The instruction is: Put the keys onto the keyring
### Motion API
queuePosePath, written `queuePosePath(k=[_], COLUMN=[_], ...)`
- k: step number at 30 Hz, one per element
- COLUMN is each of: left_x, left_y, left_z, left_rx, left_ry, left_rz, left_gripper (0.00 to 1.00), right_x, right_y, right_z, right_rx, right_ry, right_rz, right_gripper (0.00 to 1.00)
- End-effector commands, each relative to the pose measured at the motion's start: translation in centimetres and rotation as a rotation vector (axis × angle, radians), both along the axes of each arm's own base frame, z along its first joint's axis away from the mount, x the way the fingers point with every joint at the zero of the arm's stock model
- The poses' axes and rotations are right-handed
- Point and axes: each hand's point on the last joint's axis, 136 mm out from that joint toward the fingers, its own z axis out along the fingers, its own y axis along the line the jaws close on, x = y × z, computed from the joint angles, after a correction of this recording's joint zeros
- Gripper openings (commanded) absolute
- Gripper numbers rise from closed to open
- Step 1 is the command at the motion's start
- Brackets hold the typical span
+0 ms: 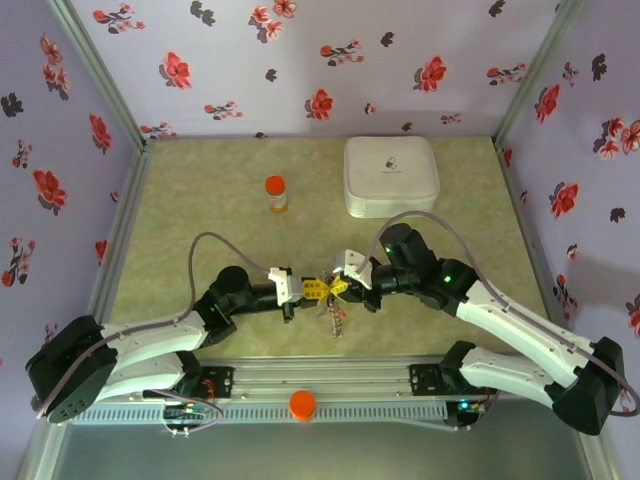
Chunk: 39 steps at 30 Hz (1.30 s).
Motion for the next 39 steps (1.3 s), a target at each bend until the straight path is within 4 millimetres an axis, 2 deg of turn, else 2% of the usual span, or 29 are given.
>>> queuePosePath(k=[1, 2, 5, 8, 12, 26, 30, 35, 36, 39], left_x=[-0.3, -0.1, 0.7, 2.0, 2.2, 1.9, 1.8, 1.7, 1.7, 1.5], left_y=[-0.2, -0.1, 0.2, 0.5, 0.7, -0.1, -0.1, -0.1, 0.0, 0.2], left_z=[3.6, 3.5, 2.6, 0.7, -0.5, -0.5, -0.5, -0.3, -0.2, 0.0], left_rx=[-0.101, -0.099, -0.060, 0.071, 0.186, 0.231, 0.233, 0.226, 0.224, 0.205], left_ry=[-0.074, -0.073, -0.070, -0.054, -0.048, -0.071, -0.073, -0.077, -0.080, -0.083], left_rz=[-0.020, -0.007, 0.056, 0.127, 0.136, 0.080, 0.076, 0.073, 0.073, 0.074], left_gripper=[0.00, 0.00, 0.23, 0.25, 0.23, 0.21, 0.15, 0.00, 0.00, 0.00], right_x=[0.4, 0.5, 1.0, 1.3, 1.3, 1.5, 1.4, 1.0, 1.1, 1.6], right_y=[0.4, 0.3, -0.1, -0.7, -0.9, 0.6, 0.8, 0.9, 0.9, 0.5], right_z=[0.9, 1.0, 1.0, 0.6, 0.2, 0.8, 0.7, 0.5, 0.6, 1.9], right_rx=[0.019, 0.017, -0.021, -0.090, -0.162, -0.223, -0.234, -0.234, -0.227, -0.116], right_ry=[-0.017, -0.023, -0.052, -0.068, -0.085, -0.133, -0.135, -0.135, -0.133, -0.109], right_rz=[0.004, 0.001, -0.024, -0.031, -0.011, 0.028, 0.036, 0.045, 0.036, -0.022], right_gripper=[0.00, 0.00, 0.00, 0.00, 0.00, 0.00, 0.00, 0.00, 0.02, 0.18])
